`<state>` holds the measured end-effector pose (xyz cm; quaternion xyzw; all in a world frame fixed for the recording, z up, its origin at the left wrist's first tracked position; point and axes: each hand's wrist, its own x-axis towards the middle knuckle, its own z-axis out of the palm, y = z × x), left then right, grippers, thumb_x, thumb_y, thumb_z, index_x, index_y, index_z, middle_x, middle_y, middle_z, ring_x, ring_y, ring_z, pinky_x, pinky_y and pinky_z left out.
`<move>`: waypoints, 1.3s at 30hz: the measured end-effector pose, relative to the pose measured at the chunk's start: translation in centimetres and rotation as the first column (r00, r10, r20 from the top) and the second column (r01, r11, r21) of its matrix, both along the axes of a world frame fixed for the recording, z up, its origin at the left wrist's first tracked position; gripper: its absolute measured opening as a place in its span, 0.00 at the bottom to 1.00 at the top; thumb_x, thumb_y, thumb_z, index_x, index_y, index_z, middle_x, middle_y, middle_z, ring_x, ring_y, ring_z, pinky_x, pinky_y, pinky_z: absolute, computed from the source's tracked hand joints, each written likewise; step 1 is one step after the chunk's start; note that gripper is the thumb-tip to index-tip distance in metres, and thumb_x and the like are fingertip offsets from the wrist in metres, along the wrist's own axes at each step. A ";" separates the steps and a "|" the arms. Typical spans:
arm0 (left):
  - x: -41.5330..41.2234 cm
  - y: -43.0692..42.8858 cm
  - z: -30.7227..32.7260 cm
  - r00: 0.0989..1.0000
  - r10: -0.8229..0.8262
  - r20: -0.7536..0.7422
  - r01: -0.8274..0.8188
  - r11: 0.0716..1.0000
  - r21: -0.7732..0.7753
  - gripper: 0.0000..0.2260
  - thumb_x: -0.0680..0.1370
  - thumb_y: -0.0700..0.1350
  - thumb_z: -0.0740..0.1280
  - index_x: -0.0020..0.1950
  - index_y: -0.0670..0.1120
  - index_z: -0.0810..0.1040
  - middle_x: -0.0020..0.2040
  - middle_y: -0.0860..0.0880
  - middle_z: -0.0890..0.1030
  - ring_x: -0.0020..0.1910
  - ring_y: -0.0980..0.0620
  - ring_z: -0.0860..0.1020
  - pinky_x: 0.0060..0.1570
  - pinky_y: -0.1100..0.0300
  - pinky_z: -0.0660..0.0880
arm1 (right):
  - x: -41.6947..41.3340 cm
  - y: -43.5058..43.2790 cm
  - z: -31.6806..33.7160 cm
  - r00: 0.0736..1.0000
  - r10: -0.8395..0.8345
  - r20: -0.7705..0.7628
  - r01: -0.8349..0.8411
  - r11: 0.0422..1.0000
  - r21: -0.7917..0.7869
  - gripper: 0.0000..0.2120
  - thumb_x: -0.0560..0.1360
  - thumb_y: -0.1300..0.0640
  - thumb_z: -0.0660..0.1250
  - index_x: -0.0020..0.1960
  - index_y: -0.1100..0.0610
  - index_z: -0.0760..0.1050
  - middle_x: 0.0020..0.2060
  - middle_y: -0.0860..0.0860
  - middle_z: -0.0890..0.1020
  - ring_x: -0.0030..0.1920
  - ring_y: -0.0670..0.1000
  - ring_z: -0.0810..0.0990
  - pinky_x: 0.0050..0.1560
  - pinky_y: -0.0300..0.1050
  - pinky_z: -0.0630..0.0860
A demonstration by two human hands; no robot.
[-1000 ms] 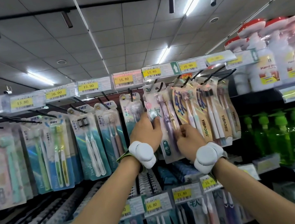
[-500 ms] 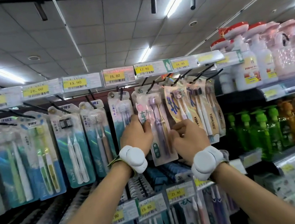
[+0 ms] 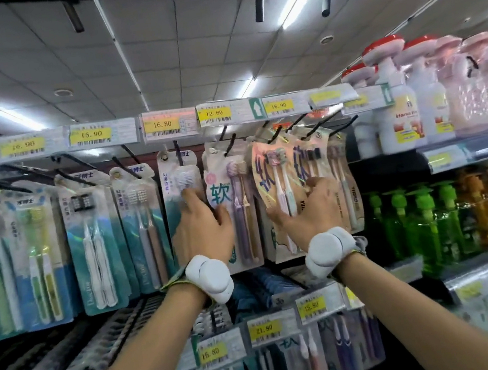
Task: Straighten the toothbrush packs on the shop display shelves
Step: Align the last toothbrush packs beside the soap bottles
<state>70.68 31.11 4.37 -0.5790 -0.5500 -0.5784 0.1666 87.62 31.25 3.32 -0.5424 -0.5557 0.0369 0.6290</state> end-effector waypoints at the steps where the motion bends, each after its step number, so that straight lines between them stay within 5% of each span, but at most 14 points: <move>1: 0.4 -0.3 0.1 0.999 0.034 0.010 -0.034 0.999 0.019 0.17 0.79 0.51 0.68 0.60 0.45 0.66 0.55 0.44 0.77 0.43 0.39 0.80 0.34 0.53 0.69 | 0.1 0.1 -0.1 0.999 0.043 -0.009 -0.043 0.999 -0.010 0.42 0.64 0.43 0.80 0.68 0.57 0.63 0.64 0.57 0.72 0.60 0.60 0.77 0.51 0.48 0.74; 6: 2.8 -1.2 0.5 1.000 0.005 -0.020 -0.003 0.993 0.121 0.15 0.78 0.47 0.68 0.61 0.46 0.66 0.59 0.46 0.71 0.40 0.43 0.76 0.35 0.51 0.69 | 0.8 0.5 -0.3 0.991 0.132 -0.026 -0.131 0.991 0.025 0.37 0.66 0.49 0.80 0.68 0.56 0.64 0.64 0.57 0.74 0.61 0.60 0.76 0.51 0.42 0.69; 10: 4.5 -0.8 0.9 0.994 -0.085 -0.075 0.088 0.996 0.032 0.12 0.79 0.52 0.65 0.61 0.51 0.70 0.54 0.49 0.78 0.49 0.44 0.80 0.47 0.48 0.77 | 1.8 0.3 -0.4 0.973 0.230 -0.022 -0.228 0.971 0.075 0.32 0.70 0.51 0.76 0.68 0.56 0.65 0.63 0.55 0.77 0.61 0.58 0.78 0.51 0.40 0.70; 14: 5.7 -0.8 1.1 0.983 -0.135 -0.127 0.131 0.991 -0.035 0.18 0.80 0.55 0.63 0.69 0.51 0.72 0.60 0.49 0.80 0.57 0.44 0.79 0.57 0.46 0.77 | 2.4 0.0 -0.6 0.961 0.277 -0.016 -0.274 0.956 0.110 0.31 0.70 0.52 0.75 0.67 0.55 0.64 0.58 0.55 0.80 0.57 0.57 0.80 0.47 0.43 0.73; 20: 7.2 -1.5 1.7 0.980 -0.143 -0.140 0.144 0.990 0.001 0.09 0.80 0.50 0.62 0.57 0.49 0.76 0.53 0.49 0.80 0.52 0.45 0.79 0.53 0.45 0.77 | 3.5 -1.0 -0.2 0.930 0.368 0.007 -0.367 0.925 0.093 0.31 0.70 0.53 0.75 0.68 0.54 0.64 0.56 0.52 0.80 0.56 0.55 0.79 0.45 0.39 0.68; 33: 9.3 -2.7 1.4 0.980 -0.135 -0.143 0.139 0.990 0.019 0.08 0.81 0.46 0.64 0.59 0.47 0.78 0.50 0.49 0.82 0.48 0.47 0.80 0.52 0.46 0.79 | 4.4 -1.7 -1.5 0.901 0.426 -0.086 -0.420 0.904 0.075 0.26 0.70 0.51 0.74 0.63 0.49 0.65 0.51 0.50 0.83 0.50 0.54 0.82 0.50 0.52 0.80; 39: 10.8 -2.6 -0.5 0.964 -0.181 -0.196 0.183 0.983 -0.009 0.11 0.81 0.48 0.64 0.62 0.49 0.78 0.51 0.50 0.81 0.49 0.49 0.79 0.52 0.47 0.79 | 6.3 -1.8 -3.5 0.899 0.415 -0.138 -0.411 0.910 0.061 0.28 0.70 0.52 0.75 0.64 0.48 0.64 0.52 0.49 0.83 0.51 0.53 0.83 0.50 0.50 0.79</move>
